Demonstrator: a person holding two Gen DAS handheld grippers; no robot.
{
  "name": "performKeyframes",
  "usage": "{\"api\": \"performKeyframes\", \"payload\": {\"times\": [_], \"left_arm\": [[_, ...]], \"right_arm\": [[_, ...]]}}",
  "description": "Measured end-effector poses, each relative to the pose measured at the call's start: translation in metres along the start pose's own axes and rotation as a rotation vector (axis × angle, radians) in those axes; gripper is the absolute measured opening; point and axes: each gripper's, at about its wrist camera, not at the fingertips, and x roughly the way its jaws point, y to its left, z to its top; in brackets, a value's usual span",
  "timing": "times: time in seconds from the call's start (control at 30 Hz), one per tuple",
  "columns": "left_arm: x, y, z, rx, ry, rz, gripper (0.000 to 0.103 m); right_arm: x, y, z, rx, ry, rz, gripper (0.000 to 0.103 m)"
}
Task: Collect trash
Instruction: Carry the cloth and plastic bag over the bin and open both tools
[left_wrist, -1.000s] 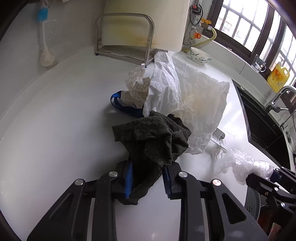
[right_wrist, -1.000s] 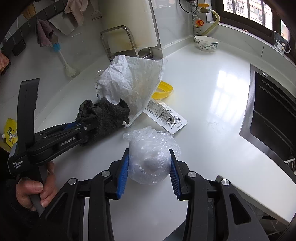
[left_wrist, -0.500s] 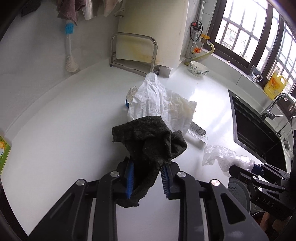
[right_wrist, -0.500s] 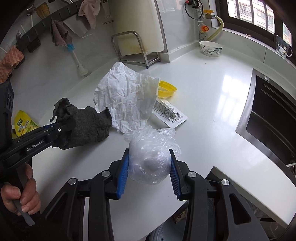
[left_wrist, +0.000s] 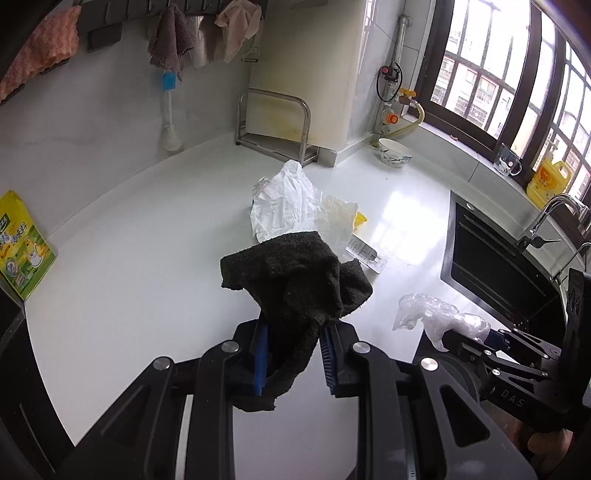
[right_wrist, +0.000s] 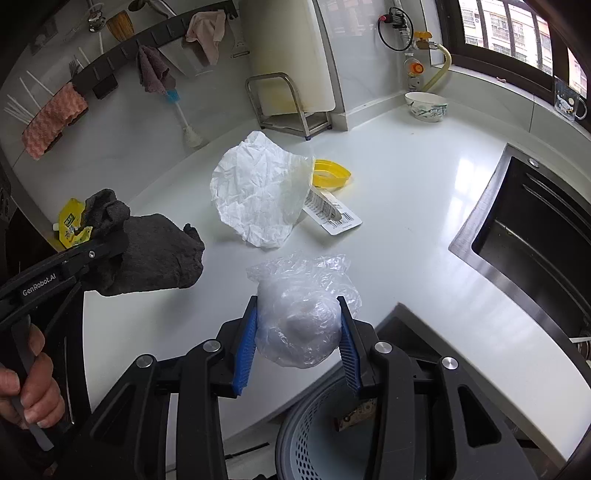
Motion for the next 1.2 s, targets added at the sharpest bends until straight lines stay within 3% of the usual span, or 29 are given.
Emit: {"api": "performKeyframes", "payload": {"times": [0.27,0.73,1.2], "left_arm": [[-0.019,-0.058,-0.035,0.006,0.020,0.035,0.024],[-0.018,-0.164,-0.100,0.042,0.104,0.020,0.024],[0.026,-0.206,-0.150,0.058,0.232,-0.005,0.024]], "right_arm": [[-0.033,-0.041,-0.033,-0.016,0.012,0.033,0.039],[-0.073,-0.111,-0.092,-0.031,0.070,0.056,0.039],[-0.055,-0.137,-0.133,-0.017,0.193,0.080,0.039]]}}
